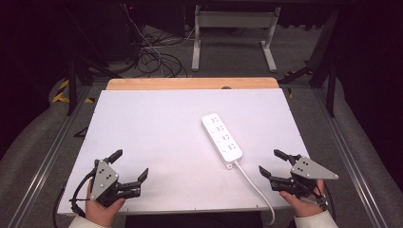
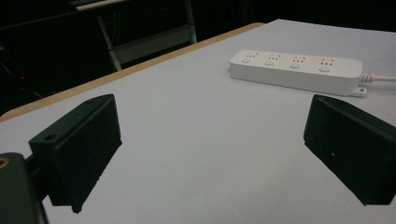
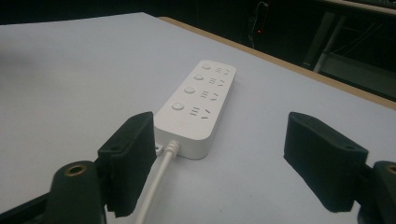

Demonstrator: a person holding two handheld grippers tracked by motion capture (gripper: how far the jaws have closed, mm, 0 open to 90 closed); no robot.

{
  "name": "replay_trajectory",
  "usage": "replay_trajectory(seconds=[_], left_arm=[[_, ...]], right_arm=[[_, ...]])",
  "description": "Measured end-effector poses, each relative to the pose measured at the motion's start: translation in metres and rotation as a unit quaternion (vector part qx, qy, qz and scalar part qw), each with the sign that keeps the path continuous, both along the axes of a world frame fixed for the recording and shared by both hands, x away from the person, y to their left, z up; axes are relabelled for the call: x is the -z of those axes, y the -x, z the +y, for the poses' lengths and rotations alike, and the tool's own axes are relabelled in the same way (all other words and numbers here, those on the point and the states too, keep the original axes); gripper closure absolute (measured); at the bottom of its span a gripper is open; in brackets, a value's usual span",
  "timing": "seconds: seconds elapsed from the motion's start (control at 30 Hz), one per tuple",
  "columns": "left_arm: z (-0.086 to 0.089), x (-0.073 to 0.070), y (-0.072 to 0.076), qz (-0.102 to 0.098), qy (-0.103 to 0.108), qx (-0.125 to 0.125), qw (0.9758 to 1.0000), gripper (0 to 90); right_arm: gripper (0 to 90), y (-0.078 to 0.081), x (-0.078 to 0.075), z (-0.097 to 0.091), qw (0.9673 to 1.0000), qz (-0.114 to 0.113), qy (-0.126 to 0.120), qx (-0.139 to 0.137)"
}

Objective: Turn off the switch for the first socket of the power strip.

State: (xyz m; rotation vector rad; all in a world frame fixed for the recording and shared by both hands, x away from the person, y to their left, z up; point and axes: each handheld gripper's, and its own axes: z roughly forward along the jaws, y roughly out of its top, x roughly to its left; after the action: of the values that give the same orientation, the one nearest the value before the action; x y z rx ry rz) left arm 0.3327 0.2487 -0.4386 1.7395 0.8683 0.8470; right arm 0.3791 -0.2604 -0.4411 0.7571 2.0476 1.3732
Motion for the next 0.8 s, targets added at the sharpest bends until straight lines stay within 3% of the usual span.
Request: replay_trajectory(seconds=[0.8], left_arm=[[0.0002,-0.0005,0.0023,-0.004,-0.002,-0.007,1.0000,4.2]], right_arm=[[27.8,-0.0005,-0.0035,0.0024,0.9999,0.006,0.011,-0.006]])
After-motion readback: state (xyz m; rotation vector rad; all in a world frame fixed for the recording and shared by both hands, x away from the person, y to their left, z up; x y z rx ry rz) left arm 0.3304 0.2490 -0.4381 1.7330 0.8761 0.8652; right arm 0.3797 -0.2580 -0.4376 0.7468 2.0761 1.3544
